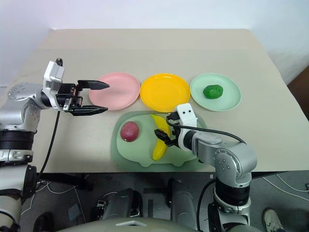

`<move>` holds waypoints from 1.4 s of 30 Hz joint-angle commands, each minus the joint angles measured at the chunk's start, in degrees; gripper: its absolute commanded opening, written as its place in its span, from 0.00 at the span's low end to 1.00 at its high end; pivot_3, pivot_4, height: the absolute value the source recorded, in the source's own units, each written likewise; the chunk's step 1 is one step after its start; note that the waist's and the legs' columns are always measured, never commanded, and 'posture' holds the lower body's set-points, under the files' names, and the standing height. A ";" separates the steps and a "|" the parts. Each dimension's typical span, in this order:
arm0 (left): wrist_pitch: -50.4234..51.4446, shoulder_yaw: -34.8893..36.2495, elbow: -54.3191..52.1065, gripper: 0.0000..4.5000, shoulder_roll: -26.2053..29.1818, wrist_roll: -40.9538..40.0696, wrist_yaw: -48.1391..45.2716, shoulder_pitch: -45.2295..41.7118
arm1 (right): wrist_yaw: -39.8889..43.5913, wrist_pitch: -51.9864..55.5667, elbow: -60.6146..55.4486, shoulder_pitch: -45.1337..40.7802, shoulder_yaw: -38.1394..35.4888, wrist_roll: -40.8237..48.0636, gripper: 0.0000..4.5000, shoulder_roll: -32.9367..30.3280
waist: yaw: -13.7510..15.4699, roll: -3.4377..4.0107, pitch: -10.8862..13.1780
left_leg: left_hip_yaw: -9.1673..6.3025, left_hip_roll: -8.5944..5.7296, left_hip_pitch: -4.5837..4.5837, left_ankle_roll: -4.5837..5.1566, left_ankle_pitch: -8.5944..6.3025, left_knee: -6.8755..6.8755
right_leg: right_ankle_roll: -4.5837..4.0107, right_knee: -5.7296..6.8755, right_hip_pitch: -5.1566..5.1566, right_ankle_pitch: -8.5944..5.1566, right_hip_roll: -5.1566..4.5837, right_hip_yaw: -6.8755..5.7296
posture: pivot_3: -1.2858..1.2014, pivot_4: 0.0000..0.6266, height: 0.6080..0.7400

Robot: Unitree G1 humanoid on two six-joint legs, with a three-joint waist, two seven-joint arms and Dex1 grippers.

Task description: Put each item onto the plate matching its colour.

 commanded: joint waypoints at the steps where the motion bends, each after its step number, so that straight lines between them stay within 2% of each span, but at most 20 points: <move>1: -0.16 1.47 -1.69 1.00 1.27 -0.41 0.03 -0.55 | -0.03 -2.66 -0.78 -0.26 2.42 -1.81 0.99 -0.84 | -0.02 0.00 0.00 | 0.00 0.00 0.00 0.00 0.00 0.00 | 0.00 0.00 0.00 0.00 0.00 0.00 | 0.52 0.24 0.72; 4: 0.08 1.61 -2.14 1.00 1.56 -0.59 0.12 -0.24 | 0.08 -4.08 0.05 -0.48 4.61 -3.72 0.99 -2.03 | -0.03 0.00 0.00 | 0.00 0.00 0.00 0.00 0.00 0.00 | 0.00 -0.01 0.00 0.00 0.00 0.00 | 0.52 0.24 0.72; 12: 0.57 1.80 -2.83 1.00 1.85 -0.93 0.42 0.03 | 1.14 -5.40 0.57 -0.45 6.41 -5.74 0.43 -2.21 | -0.01 -0.02 -0.01 | 0.00 0.00 -0.01 0.00 0.00 0.00 | 0.00 -0.02 0.00 0.00 0.00 0.00 | 0.52 0.24 0.72; 13: 0.53 1.79 -2.79 1.00 1.84 -0.93 0.39 -0.01 | 1.50 -5.29 0.62 -0.58 6.61 -5.78 0.39 -2.58 | 0.00 -0.03 -0.02 | 0.00 0.00 0.00 0.00 0.00 0.00 | 0.00 -0.02 0.00 0.00 0.00 0.00 | 0.52 0.24 0.72; 16: 0.52 1.77 -2.64 1.00 1.78 -0.89 0.38 -0.10 | 2.69 -6.53 0.99 -0.98 6.33 -5.78 0.39 -3.17 | -0.01 -0.03 -0.02 | 0.00 0.00 0.00 0.00 0.00 0.00 | 0.00 -0.02 0.00 0.00 0.00 -0.01 | 0.52 0.24 0.72; 20: 0.68 2.00 -2.58 1.00 1.52 -1.30 0.38 -0.18 | 8.49 -13.26 0.10 -2.94 -2.70 1.97 0.39 3.37 | 0.01 -0.03 -0.02 | -0.01 0.00 -0.01 0.02 -0.01 -0.01 | 0.00 -0.02 0.00 0.00 0.02 -0.01 | 0.52 0.24 0.72; 22: 0.74 1.99 -2.33 1.00 1.55 -1.26 0.41 -0.38 | 11.00 -14.47 0.01 -3.75 -8.50 9.41 0.39 7.25 | 0.03 -0.03 -0.02 | -0.01 0.00 -0.01 0.01 -0.01 -0.01 | 0.00 -0.02 0.00 0.00 0.02 -0.02 | 0.52 0.24 0.72; 25: 0.67 1.90 -1.97 1.00 1.51 -1.05 0.33 -0.55 | 13.42 -16.29 0.84 -4.51 -12.15 15.51 0.39 7.69 | 0.08 -0.03 -0.02 | -0.01 0.01 0.00 0.01 0.00 -0.01 | 0.00 -0.02 0.01 0.00 0.02 -0.03 | 0.52 0.24 0.72; 28: 0.76 1.88 -1.85 1.00 1.31 -1.06 0.48 -0.74 | 13.87 -22.47 5.48 -6.99 -14.45 16.61 0.39 7.15 | 0.10 -0.03 -0.02 | 0.00 -0.01 0.00 0.01 -0.01 0.00 | 0.01 -0.03 0.05 0.00 -0.01 -0.04 | 0.52 0.24 0.72; 30: 0.69 1.62 -1.78 1.00 1.12 -0.87 0.49 -0.73 | 14.63 -29.65 9.97 -8.86 -13.17 11.57 0.39 5.17 | 0.01 -0.03 -0.02 | 0.00 -0.02 0.04 0.01 -0.01 0.00 | 0.00 -0.03 0.08 0.00 0.00 -0.04 | 0.52 0.24 0.72; 35: 0.71 1.58 -1.75 1.00 0.86 -0.90 0.72 -1.03 | 10.25 -41.17 23.24 -13.83 -13.74 5.60 0.39 5.83 | -0.16 -0.02 -0.01 | 0.09 -0.02 0.05 0.00 0.00 -0.04 | 0.00 -0.02 0.08 0.00 0.01 -0.04 | 0.52 0.24 0.72; 37: 1.05 1.65 -2.11 1.00 1.00 -0.95 1.00 -1.09 | 8.84 -46.40 27.67 -15.83 -11.75 0.49 0.39 4.50 | -0.24 -0.01 -0.01 | 0.10 -0.02 0.05 -0.01 0.01 -0.07 | 0.00 -0.02 0.08 0.00 0.01 -0.04 | 0.52 0.24 0.72; 40: 1.08 1.71 -2.55 1.00 1.39 -0.83 1.22 -0.91 | 10.72 -48.66 30.39 -16.42 -10.09 -0.26 0.39 3.87 | -0.22 -0.01 -0.01 | 0.11 -0.01 0.04 -0.01 0.01 -0.06 | 0.00 -0.01 0.06 0.00 0.00 -0.04 | 0.52 0.24 0.72; 42: 1.27 1.84 -2.49 1.00 1.42 -1.02 1.31 -0.99 | 11.69 -53.20 34.01 -16.63 -5.83 -6.70 0.39 1.05 | -0.32 -0.01 -0.01 | 0.12 0.00 0.05 -0.01 0.01 -0.06 | 0.00 -0.01 0.06 0.00 0.01 -0.04 | 0.52 0.24 0.72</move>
